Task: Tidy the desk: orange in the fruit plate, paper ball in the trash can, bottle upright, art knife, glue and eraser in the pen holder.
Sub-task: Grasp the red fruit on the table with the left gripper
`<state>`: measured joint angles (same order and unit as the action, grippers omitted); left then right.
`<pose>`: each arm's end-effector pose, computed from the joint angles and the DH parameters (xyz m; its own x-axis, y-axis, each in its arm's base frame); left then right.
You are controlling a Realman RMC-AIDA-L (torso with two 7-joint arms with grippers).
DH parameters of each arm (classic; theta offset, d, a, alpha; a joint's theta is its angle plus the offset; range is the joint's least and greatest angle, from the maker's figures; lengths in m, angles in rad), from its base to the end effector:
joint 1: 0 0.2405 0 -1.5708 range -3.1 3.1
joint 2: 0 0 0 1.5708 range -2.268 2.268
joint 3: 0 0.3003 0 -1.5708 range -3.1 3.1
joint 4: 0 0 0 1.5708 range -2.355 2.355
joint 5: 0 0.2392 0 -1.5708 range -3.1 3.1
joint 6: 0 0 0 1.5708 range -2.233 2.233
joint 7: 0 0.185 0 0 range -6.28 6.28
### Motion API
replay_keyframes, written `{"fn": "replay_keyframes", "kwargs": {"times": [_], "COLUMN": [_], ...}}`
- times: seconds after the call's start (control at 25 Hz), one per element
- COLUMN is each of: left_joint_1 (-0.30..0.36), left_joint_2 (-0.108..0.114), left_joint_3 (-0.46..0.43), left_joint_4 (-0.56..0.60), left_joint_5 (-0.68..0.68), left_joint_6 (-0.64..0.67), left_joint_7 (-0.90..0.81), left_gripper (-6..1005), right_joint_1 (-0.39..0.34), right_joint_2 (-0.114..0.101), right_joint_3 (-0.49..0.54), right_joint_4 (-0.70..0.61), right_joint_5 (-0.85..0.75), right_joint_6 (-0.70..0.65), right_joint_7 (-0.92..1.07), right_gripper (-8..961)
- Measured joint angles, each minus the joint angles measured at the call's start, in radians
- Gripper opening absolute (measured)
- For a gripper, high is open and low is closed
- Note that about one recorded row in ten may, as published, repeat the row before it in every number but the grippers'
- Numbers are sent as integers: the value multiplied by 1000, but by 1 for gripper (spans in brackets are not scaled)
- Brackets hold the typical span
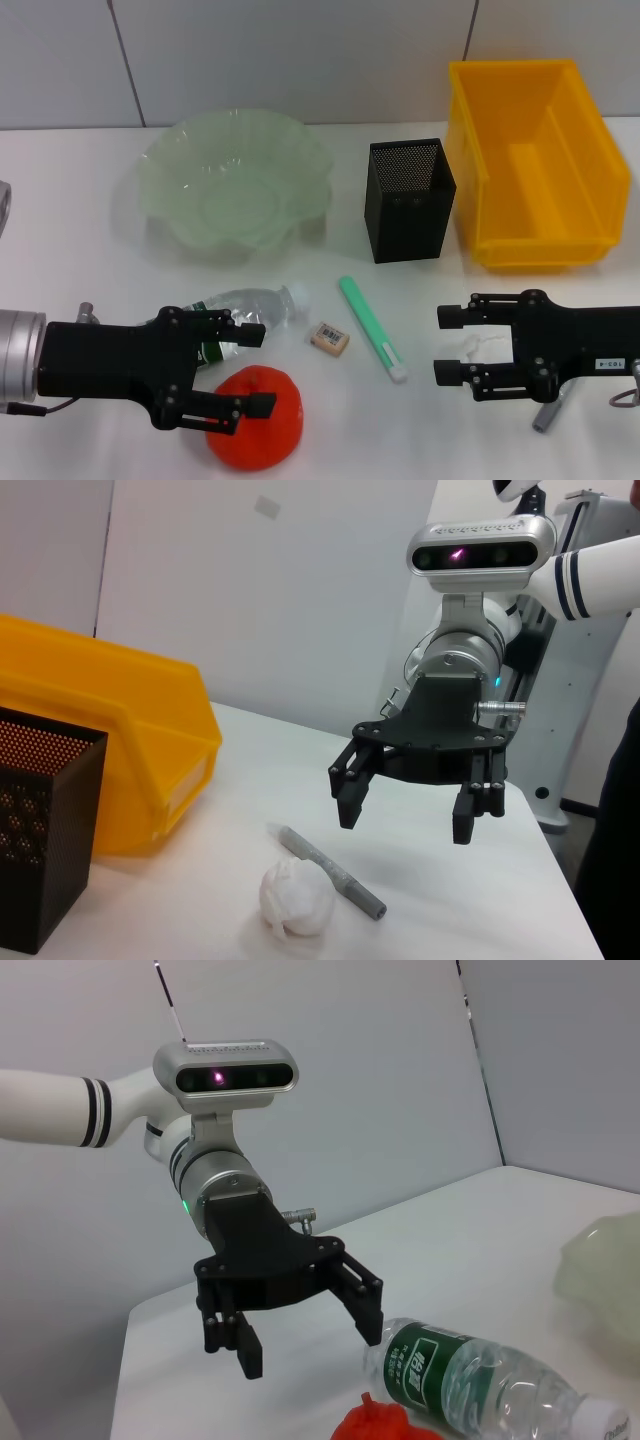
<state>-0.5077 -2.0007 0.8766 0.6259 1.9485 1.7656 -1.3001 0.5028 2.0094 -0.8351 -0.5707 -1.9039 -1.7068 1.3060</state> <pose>-0.2918 0.3429 -0.0498 0.8588 0.2640 0.4391 0.2658 -0.9622 0.0587 0.2960 0.3507 -0.0539 0.8065 -0.3116 -0.5024 -0.3513 -0.9361 0.0168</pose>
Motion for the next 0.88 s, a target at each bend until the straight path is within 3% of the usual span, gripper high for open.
{"fn": "replay_keyframes", "kwargs": {"times": [0.2, 0.48, 0.88], "left_joint_1": [-6, -20, -38], "left_joint_2": [-1, -26, -44], "left_joint_3": [8, 9, 9], "left_joint_4": [3, 46, 49], "left_joint_5": [13, 104, 180], "left_joint_6": [-12, -79, -130], "left_joint_7": [1, 2, -1], "left_gripper": [815, 815, 815], "right_joint_1": [0, 0, 0], "right_joint_2": [0, 0, 0], "right_joint_3": [0, 1, 1], "right_joint_4": [0, 0, 0], "right_joint_5": [-1, -2, -2], "right_joint_6": [-1, 5, 3], "right_joint_7": [2, 2, 2], "right_gripper": [742, 741, 741]}}
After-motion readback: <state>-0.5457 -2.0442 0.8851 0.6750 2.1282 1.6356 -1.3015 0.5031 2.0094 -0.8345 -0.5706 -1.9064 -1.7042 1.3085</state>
